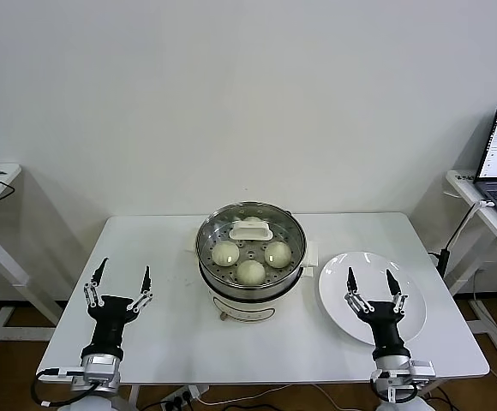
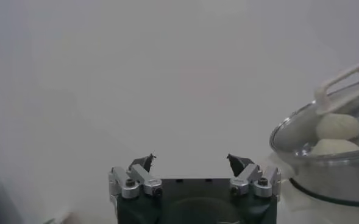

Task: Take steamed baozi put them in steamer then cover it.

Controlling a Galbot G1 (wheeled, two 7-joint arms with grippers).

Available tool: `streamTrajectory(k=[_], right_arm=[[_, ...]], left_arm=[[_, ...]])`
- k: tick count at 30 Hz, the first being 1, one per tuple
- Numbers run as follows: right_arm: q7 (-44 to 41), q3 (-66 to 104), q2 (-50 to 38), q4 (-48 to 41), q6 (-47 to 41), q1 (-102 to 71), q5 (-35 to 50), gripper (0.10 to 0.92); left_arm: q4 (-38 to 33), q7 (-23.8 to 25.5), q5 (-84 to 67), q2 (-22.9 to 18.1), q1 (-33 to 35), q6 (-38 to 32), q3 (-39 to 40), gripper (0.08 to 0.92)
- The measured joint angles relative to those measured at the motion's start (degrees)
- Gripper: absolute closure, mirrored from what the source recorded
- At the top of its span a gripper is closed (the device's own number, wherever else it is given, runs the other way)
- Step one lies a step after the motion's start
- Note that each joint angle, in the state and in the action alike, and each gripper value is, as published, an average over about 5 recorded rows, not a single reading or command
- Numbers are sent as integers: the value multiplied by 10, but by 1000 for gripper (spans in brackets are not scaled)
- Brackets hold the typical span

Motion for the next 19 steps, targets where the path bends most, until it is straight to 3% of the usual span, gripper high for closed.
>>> streamTrajectory(k=[19], right_arm=[[1, -5, -1, 22, -19, -13, -17, 203]], left_arm=[[0, -1, -30, -8, 16, -19, -4, 177]])
